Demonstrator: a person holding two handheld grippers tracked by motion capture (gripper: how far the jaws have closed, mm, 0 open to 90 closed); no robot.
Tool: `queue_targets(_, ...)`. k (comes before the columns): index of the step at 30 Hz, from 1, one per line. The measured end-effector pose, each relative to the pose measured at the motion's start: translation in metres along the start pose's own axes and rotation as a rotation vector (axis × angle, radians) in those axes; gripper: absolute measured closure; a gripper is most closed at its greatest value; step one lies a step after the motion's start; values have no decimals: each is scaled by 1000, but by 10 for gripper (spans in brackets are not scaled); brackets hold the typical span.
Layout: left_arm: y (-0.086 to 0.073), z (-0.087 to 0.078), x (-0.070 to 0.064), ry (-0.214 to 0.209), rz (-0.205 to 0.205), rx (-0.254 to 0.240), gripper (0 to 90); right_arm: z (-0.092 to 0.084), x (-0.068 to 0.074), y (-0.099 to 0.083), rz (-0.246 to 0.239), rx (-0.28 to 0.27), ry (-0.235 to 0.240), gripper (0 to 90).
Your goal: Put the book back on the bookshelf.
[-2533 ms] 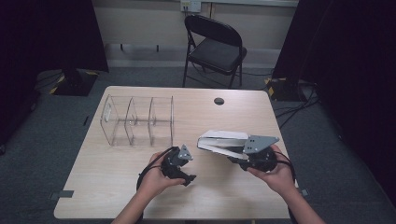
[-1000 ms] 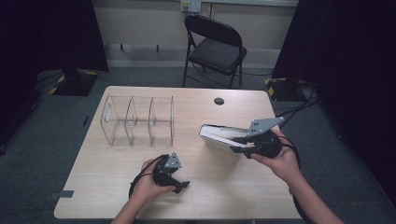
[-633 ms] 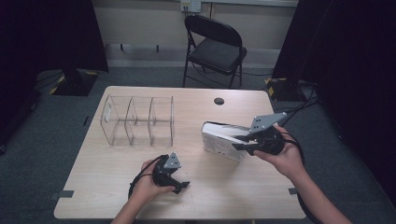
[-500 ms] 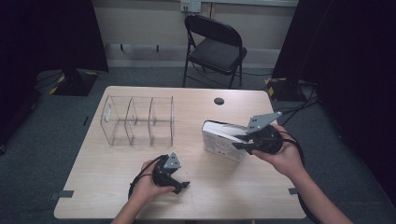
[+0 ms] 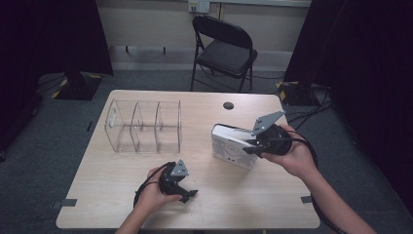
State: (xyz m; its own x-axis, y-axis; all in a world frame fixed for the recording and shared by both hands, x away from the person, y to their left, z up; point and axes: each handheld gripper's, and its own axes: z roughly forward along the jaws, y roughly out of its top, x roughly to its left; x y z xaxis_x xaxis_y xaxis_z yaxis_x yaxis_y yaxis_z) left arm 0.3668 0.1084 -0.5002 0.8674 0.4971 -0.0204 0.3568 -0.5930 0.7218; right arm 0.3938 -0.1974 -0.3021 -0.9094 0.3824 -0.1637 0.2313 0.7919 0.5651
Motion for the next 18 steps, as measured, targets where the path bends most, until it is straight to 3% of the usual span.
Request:
queue_targets(10, 1, 0, 0, -4, 8, 11, 77, -11, -5, -8, 41, -37, 140, 760)
queue_targets(13, 1, 0, 0, -5, 9, 8, 75, -13, -7, -7, 46, 0, 163, 760)
queue_targets(18, 0, 0, 1, -6, 12, 7, 75, -14, -8, -2, 59, 62, 162, 760)
